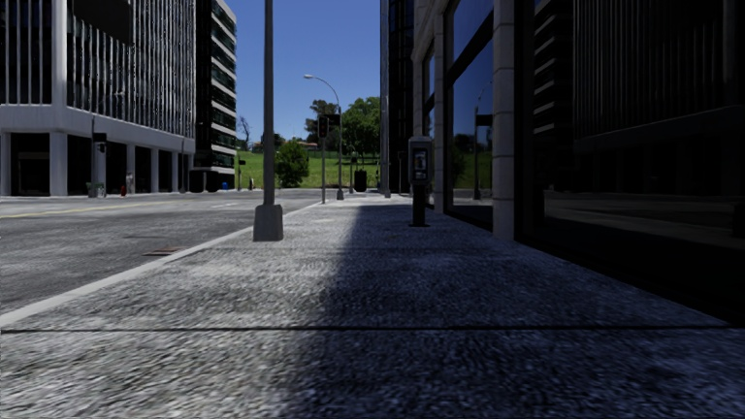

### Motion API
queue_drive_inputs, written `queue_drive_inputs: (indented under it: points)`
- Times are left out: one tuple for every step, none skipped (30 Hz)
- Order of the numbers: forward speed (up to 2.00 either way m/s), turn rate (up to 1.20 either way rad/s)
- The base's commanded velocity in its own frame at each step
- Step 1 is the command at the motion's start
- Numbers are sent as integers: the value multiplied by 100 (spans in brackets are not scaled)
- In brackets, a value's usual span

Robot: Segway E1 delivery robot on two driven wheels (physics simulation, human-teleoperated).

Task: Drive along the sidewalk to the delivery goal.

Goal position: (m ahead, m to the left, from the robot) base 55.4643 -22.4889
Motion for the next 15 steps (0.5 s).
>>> queue_drive_inputs:
  points:
    - [200, 0]
    - [200, 0]
    - [200, 0]
    - [200, 0]
    - [200, 0]
    - [200, 0]
    - [200, 0]
    - [200, 0]
    - [200, 0]
    - [200, 0]
    - [200, 0]
    - [200, 0]
    - [200, 0]
    - [200, 0]
    - [200, 0]
